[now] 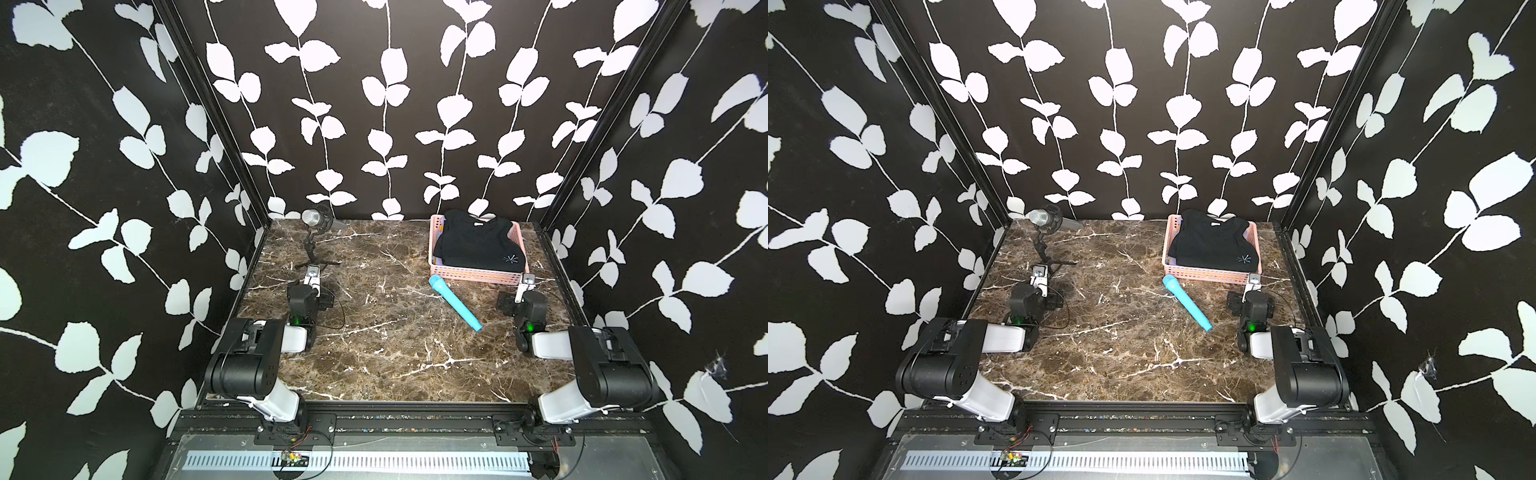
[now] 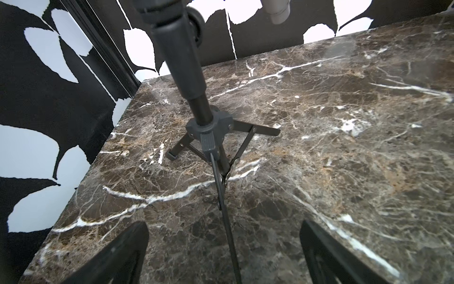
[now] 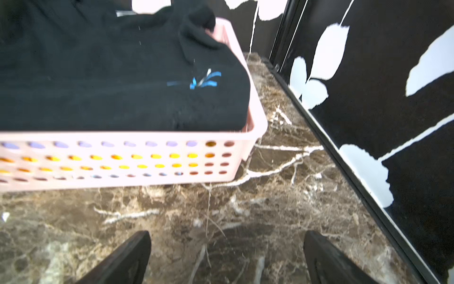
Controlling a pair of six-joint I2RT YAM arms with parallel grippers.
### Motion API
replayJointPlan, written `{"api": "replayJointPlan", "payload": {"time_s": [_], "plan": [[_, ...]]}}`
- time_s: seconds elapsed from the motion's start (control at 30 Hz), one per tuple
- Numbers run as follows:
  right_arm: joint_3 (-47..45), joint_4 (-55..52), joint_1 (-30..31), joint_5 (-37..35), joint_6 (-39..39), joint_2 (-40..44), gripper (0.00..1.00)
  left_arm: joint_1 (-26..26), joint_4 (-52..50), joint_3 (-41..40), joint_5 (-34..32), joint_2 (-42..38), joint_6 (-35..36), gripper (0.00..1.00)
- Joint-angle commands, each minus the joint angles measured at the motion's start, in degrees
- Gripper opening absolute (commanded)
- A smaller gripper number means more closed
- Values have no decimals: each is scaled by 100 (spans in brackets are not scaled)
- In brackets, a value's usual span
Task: Put the folded t-shirts into the basket
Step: Reset both arms
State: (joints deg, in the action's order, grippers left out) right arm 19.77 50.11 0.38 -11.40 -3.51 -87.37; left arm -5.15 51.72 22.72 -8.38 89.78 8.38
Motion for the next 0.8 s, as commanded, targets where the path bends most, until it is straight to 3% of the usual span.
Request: {"api": "replayJointPlan", "payload": {"time_s": [0.0,0.77], "plan": [[75,235,32,-72,-9,35,99,31,169,-44,-21,-29,-111,99],[142,150,52,76,84,10,99,31,153,-29,-32,-30,-116,98]]}}
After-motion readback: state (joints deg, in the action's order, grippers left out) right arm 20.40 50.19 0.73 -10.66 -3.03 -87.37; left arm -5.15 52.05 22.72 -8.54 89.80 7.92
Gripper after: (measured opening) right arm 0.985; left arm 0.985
